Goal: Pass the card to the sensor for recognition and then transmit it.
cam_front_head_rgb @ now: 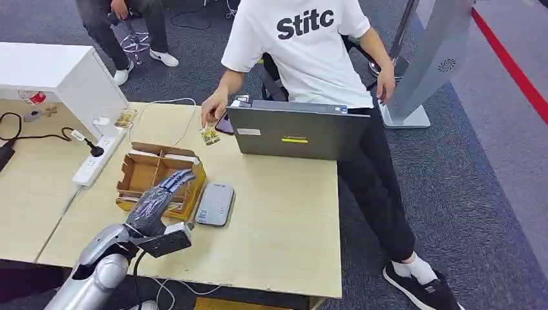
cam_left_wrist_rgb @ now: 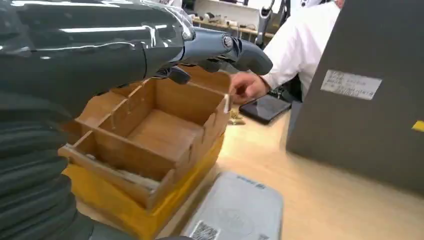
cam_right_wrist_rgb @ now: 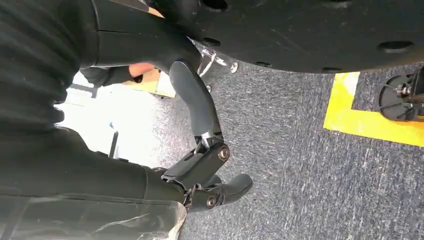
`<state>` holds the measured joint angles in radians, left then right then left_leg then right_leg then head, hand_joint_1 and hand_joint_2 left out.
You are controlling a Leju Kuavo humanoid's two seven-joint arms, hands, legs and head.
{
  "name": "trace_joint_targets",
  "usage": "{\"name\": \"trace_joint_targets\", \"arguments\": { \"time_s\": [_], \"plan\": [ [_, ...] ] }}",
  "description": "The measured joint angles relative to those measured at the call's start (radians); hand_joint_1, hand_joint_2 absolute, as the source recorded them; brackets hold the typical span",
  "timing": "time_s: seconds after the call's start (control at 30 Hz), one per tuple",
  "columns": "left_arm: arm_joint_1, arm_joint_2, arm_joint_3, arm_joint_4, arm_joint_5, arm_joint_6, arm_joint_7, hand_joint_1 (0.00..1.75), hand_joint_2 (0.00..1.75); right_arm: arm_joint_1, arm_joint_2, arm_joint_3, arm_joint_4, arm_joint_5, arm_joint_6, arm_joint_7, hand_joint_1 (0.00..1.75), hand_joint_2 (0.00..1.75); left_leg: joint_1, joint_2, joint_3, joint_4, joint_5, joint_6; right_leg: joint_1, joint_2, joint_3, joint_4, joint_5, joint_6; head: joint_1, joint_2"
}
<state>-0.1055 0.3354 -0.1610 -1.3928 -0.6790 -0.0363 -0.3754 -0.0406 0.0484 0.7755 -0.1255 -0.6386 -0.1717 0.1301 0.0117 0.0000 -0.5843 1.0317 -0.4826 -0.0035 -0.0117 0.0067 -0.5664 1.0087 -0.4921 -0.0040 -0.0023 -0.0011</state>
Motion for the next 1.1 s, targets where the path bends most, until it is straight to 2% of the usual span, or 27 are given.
{"name": "trace_joint_targets", "arguments": {
  "time_s": [0.13,0.3,0.53,0.63,0.73,0.97,1.1],
  "plan": [
    [0.036,0.046,0.000,-0.027,0.011,-0.011,0.000,0.00,1.75,0.001,0.000,0.002,0.000,-0.005,0.000,-0.006,0.00,1.75,0.000,0.000,0.000,0.000,0.000,0.000,0.000,0.000,0.000,0.000,0.000,0.000,0.000,0.000],
    [0.099,0.104,0.002,-0.104,-0.018,0.013,0.010,0.00,1.75,0.002,0.000,0.002,0.000,-0.021,-0.001,-0.007,0.00,1.75,0.000,0.000,0.000,0.000,0.000,0.000,0.000,0.000,0.000,0.000,0.000,0.000,0.000,0.000],
    [0.174,0.148,0.027,-0.175,-0.064,0.031,0.037,0.00,1.75,0.002,-0.001,0.002,0.000,-0.028,-0.001,-0.006,0.00,1.75,0.000,0.000,0.000,0.000,0.000,0.000,0.000,-0.001,0.000,0.000,0.000,0.000,0.000,0.000],
    [0.187,0.151,0.043,-0.176,-0.092,0.054,0.045,0.00,1.75,0.002,-0.001,0.002,0.000,-0.028,-0.001,-0.006,0.00,1.75,0.000,-0.001,0.000,0.000,0.000,0.000,0.000,-0.001,0.000,0.000,0.000,0.000,0.000,0.000],
    [0.188,0.150,0.054,-0.175,-0.136,0.069,0.081,0.00,1.75,0.002,-0.001,0.002,0.000,-0.028,-0.001,-0.006,0.00,1.75,0.000,-0.001,0.000,0.000,0.000,0.000,0.000,-0.001,0.000,0.000,0.000,0.000,0.000,0.000],
    [0.135,0.126,0.059,-0.101,-0.331,0.230,0.174,0.00,1.75,0.002,-0.001,0.004,0.000,-0.031,-0.004,0.001,0.00,1.75,0.000,-0.001,0.000,0.000,0.000,0.000,0.000,-0.001,0.000,0.000,0.000,0.000,0.000,0.000],
    [0.086,0.102,0.058,-0.020,-0.395,0.287,0.206,0.00,1.75,-0.001,-0.001,0.011,0.000,-0.031,-0.005,0.008,0.00,1.75,0.000,-0.001,0.000,0.000,0.000,0.000,0.000,-0.001,0.000,0.000,0.000,0.000,0.000,0.000]
  ]
}}
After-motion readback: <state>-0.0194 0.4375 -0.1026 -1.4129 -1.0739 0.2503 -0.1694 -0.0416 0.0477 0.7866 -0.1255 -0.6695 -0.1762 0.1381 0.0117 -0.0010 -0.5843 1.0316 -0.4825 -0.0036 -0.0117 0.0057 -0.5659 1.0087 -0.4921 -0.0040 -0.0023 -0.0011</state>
